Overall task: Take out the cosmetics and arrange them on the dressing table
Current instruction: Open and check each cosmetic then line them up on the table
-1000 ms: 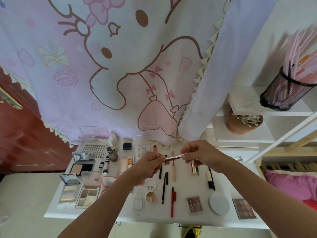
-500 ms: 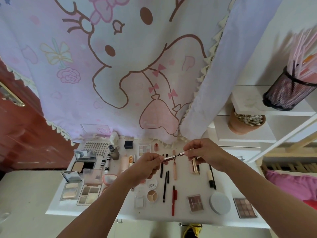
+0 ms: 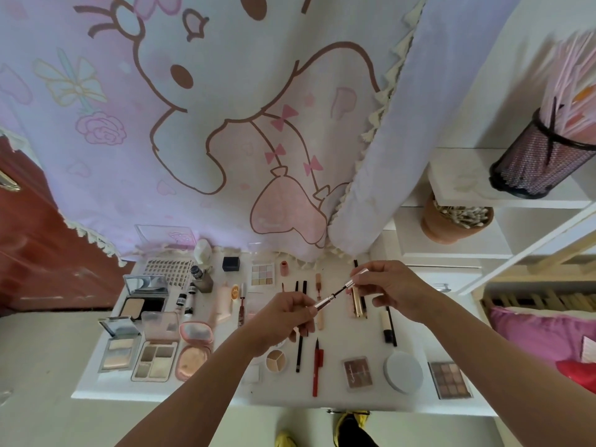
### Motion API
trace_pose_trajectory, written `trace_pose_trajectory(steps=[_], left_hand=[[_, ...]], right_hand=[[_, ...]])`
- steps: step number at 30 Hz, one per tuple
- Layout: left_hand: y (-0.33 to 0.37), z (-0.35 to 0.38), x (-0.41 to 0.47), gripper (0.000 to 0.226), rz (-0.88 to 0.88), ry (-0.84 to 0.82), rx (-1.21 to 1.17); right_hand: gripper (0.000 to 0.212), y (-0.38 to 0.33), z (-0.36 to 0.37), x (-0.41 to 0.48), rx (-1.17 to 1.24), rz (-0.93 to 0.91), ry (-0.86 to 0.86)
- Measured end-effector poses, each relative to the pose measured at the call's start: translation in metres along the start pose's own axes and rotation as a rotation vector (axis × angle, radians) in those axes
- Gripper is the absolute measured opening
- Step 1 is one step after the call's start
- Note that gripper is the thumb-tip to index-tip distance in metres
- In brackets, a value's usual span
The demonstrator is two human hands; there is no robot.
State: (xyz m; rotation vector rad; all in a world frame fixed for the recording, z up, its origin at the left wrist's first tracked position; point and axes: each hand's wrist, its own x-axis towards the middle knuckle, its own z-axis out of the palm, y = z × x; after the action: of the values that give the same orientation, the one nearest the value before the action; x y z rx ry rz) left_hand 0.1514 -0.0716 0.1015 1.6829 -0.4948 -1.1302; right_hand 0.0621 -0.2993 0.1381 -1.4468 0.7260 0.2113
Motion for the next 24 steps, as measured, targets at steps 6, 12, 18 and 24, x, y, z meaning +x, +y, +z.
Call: trace_pose_trajectory(steps=[6,12,18,24], left_hand=[[-0.014,0.023,0.023,0.003,-0.063,0.136,0.130],[-0.038,0.051,0.055,0.008,-0.165,0.336,0.226],[-0.053,0.077,0.086,0.012,-0.257,0.463,0.388],[-0.061,0.092,0.122,0.015,-0.355,0.523,0.492]], right_hand=[[0.018,0.011,-0.008,0.018,0.020,0.048,0.028],[0.022,0.025,-0.009,0.054,-0.020,0.109,0.093],[0.018,0.038,-0.007,0.108,-0.154,0.133,0.109],[0.012,0.058,-0.008,0.168,-0.308,0.142,0.115]])
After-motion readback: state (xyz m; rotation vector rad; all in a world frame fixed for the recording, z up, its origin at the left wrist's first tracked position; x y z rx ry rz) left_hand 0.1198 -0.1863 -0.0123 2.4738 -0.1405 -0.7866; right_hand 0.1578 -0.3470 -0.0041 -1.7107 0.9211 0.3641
